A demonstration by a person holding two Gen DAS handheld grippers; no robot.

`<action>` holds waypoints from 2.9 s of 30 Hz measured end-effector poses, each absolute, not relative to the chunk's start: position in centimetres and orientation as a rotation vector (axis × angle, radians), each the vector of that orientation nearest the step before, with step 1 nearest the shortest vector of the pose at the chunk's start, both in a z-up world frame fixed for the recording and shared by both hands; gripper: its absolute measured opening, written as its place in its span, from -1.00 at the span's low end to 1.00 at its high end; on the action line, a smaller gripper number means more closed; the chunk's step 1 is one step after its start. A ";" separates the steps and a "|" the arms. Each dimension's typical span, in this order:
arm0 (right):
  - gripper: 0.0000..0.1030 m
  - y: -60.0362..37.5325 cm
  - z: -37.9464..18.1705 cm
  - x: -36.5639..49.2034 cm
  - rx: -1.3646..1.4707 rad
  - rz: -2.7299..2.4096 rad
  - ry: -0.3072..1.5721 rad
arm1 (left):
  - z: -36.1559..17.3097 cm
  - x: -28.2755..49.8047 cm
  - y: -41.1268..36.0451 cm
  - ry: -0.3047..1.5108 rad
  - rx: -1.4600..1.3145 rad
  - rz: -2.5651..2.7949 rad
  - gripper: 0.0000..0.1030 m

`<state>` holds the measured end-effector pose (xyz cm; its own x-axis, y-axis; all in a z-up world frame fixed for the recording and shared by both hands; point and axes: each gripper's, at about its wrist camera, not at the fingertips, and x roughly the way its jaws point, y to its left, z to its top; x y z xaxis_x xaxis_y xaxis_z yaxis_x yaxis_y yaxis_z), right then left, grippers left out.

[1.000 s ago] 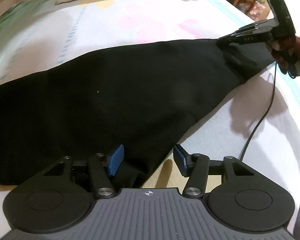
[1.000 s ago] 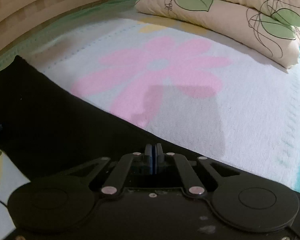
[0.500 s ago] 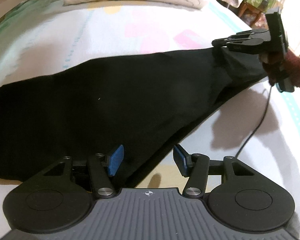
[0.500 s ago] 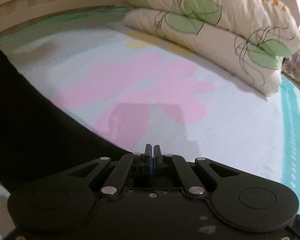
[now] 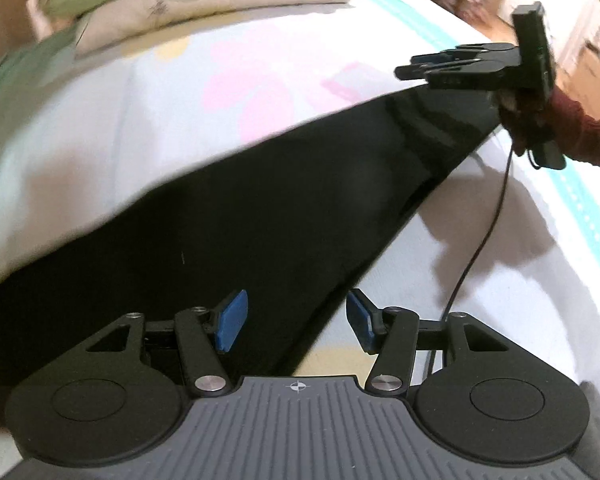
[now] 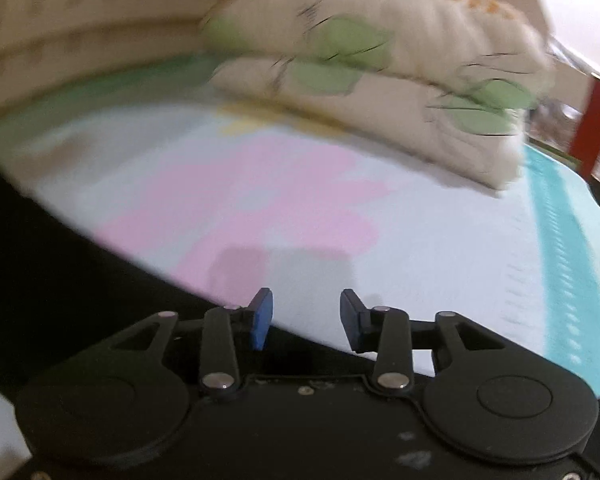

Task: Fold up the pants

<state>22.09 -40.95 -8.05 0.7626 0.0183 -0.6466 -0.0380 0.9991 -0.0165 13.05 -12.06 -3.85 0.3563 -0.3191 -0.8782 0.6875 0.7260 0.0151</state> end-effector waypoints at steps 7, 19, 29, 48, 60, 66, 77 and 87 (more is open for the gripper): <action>-0.22 -46.4 -6.1 16.6 0.218 -0.127 0.718 | -1.3 16.1 -17.7 0.960 0.296 -0.687 0.04; -0.22 -48.9 -7.2 10.2 0.339 -0.261 0.828 | -10.0 16.6 -27.2 1.029 0.189 -0.631 0.04; -0.17 -54.1 -9.3 8.1 0.633 -0.447 0.775 | -12.0 16.8 -27.7 0.990 0.223 -0.618 0.07; -0.96 -55.7 -9.1 11.9 0.222 -0.539 0.756 | -7.0 15.7 -34.8 0.833 0.193 -0.738 -0.02; -0.99 -56.8 -11.2 14.0 0.195 -0.500 0.790 | -8.7 17.0 -42.1 0.837 0.218 -0.812 -0.02; -1.00 -57.7 -10.8 13.7 0.259 -0.486 0.779 | -11.4 17.9 -44.1 0.905 0.298 -0.771 -0.02; -0.16 -59.4 -8.5 8.3 0.604 -0.526 0.669 | -11.7 19.1 -43.7 0.972 0.291 -0.777 -0.01; -0.10 -60.8 -12.1 8.0 0.937 -0.435 0.697 | -11.6 19.3 -44.0 0.989 0.285 -0.760 -0.02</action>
<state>8.00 -60.83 -12.07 0.7042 -0.0440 -0.7087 0.6170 0.5319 0.5800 19.30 -43.99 -11.59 0.3224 -0.4462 -0.8348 0.6914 0.7133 -0.1142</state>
